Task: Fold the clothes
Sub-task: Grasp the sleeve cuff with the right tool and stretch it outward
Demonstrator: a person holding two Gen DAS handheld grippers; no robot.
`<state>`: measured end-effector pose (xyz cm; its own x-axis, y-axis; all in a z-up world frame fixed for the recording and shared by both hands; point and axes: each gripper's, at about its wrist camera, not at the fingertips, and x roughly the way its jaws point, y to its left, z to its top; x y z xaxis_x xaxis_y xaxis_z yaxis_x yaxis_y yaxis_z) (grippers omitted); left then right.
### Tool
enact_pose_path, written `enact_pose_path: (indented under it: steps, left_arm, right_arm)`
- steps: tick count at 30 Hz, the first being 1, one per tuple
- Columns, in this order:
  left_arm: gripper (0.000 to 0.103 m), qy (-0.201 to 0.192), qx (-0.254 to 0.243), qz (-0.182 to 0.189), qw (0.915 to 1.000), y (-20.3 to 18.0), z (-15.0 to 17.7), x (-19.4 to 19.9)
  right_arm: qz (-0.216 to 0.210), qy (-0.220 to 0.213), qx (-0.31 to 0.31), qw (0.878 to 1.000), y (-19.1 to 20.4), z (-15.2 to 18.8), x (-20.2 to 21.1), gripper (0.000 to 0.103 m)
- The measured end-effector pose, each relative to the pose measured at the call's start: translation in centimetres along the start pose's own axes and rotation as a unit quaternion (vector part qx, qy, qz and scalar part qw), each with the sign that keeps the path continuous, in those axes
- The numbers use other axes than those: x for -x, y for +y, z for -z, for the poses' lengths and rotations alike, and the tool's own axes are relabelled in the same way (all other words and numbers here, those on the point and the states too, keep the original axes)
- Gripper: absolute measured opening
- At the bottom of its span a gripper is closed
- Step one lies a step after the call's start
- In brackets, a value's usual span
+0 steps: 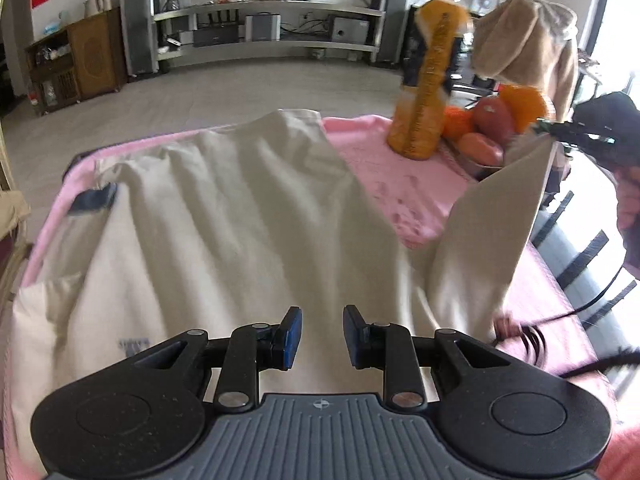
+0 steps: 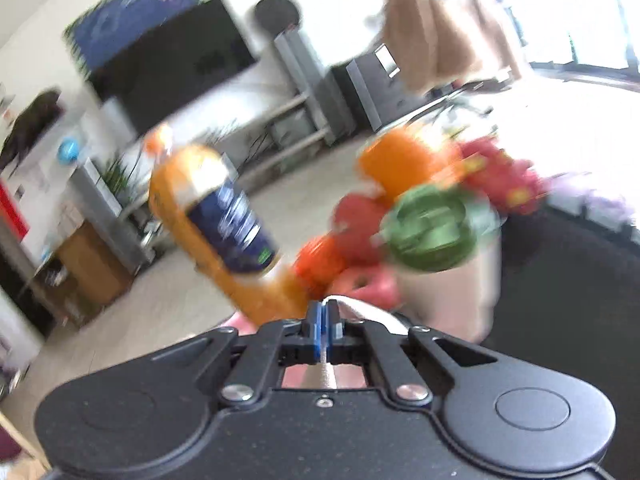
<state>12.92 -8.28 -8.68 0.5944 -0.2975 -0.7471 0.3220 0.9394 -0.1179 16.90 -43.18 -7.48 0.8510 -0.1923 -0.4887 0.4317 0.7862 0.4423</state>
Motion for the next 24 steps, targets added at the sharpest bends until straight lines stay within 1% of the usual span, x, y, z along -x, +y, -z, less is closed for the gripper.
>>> enact_pose_path:
  steps: [3, 4, 9, 11, 12, 14, 15, 17, 18, 19, 20, 22, 23, 24]
  left_arm:
    - [0.025, 0.013, -0.001, 0.025, 0.9996, -1.1, 1.3, 1.0]
    - [0.025, 0.018, -0.004, 0.029, 0.9994, -1.6, 1.7, 1.1]
    - [0.025, 0.046, -0.021, 0.046, 0.9976, -4.3, 3.2, 0.9]
    - [0.025, 0.053, -0.032, 0.043, 0.9972, -5.4, 3.6, 0.6]
    - [0.025, 0.055, -0.037, 0.04, 0.997, -5.9, 3.7, 0.7]
    - [0.025, 0.054, -0.043, 0.036, 0.997, -6.6, 3.7, 0.6]
    - [0.025, 0.052, -0.046, 0.033, 0.9971, -6.9, 3.6, 0.5]
    - [0.025, 0.048, -0.052, 0.029, 0.997, -7.5, 3.4, 0.5]
    - [0.025, 0.048, -0.055, 0.027, 0.997, -7.7, 3.3, 0.3]
    - [0.025, 0.05, -0.057, 0.025, 0.9968, -7.9, 3.3, 0.2]
    - [0.025, 0.053, -0.057, 0.024, 0.9967, -8.0, 3.4, 0.0]
    - [0.026, 0.063, -0.058, 0.023, 0.9961, -8.3, 3.6, -0.8]
    - [0.026, 0.07, -0.057, 0.022, 0.9957, -8.4, 3.8, -1.0]
    - [0.026, 0.075, -0.055, 0.019, 0.9955, -8.5, 3.9, -1.2]
  right_arm:
    - [0.047, -0.032, -0.013, 0.998, -3.1, 0.4, 4.0, 0.002]
    - [0.057, -0.03, -0.018, 0.998, -4.5, 0.7, 4.4, 0.002]
    - [0.067, 0.02, -0.062, 0.996, -11.5, 1.7, 3.1, 0.002]
    - [0.059, 0.037, -0.072, 0.995, -13.0, 1.9, 2.3, 0.002]
    - [0.049, 0.038, -0.075, 0.995, -13.1, 1.6, 2.3, 0.002]
    - [0.011, 0.022, -0.071, 0.997, -12.4, 1.1, 2.6, 0.002]
    - [-0.02, 0.005, -0.066, 0.998, -11.6, 0.8, 3.2, 0.002]
    - [-0.083, -0.037, -0.054, 0.994, -10.5, 0.3, 4.7, 0.002]
    - [-0.102, -0.05, -0.041, 0.993, -10.1, 0.1, 5.4, 0.002]
    - [-0.107, -0.053, -0.027, 0.992, -10.0, 0.1, 5.6, 0.002]
    - [-0.099, -0.044, -0.015, 0.994, -10.2, 0.3, 5.4, 0.002]
    - [-0.054, 0.004, 0.006, 0.999, -11.5, 0.9, 3.7, 0.002]
    - [-0.025, 0.039, 0.015, 0.999, -12.3, 1.4, 2.6, 0.002]
    - [0.008, 0.088, 0.02, 0.996, -13.3, 1.9, 1.1, 0.003]
